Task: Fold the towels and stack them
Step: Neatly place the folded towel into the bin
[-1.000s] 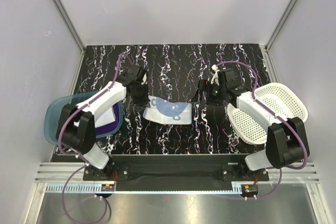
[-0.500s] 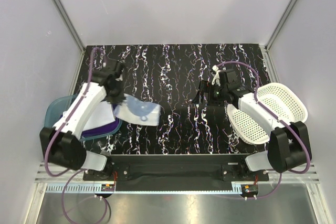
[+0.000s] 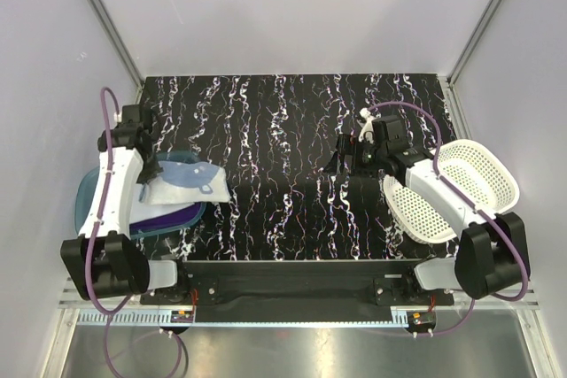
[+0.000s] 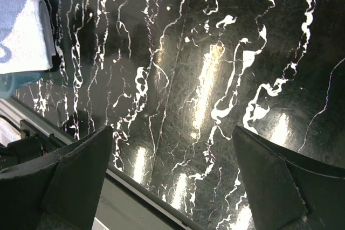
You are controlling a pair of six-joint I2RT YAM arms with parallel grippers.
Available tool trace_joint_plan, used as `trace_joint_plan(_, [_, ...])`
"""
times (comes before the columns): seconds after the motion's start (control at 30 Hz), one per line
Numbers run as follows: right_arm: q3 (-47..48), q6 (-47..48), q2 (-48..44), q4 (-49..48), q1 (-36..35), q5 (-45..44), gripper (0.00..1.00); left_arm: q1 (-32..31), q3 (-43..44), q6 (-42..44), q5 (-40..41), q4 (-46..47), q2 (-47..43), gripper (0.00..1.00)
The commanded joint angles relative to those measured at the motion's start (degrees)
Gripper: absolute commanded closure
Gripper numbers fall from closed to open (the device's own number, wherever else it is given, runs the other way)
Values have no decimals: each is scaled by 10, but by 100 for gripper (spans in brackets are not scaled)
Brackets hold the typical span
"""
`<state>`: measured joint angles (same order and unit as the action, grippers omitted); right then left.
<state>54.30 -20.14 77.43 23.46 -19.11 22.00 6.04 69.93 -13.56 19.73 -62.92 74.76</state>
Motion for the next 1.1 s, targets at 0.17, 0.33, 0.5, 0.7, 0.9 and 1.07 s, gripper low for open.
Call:
trace_joint_plan(0.17, [-25,-12,-39,-54,-2,66,0,103,-27,47,18,51,-21,100])
trace_joint_plan(0.33, [-44,-20,-72,-67,-2,89,0,136,-59,54,65,79,-25,100])
trace_joint_plan(0.5, [-41,-11,-101,-55,-2,95,0,163,-79,41,142,119,19,100])
trace_joint_plan(0.7, [-45,-10,-126,-45,-1,85,0,167,-12,-6,203,69,77,38])
trace_joint_plan(0.9, [-33,-15,-124,-19,-2,72,0,166,135,-36,30,24,65,18])
trace_joint_plan(1.07, [-10,-21,-141,7,-2,34,0,155,145,-24,-249,100,2,1])
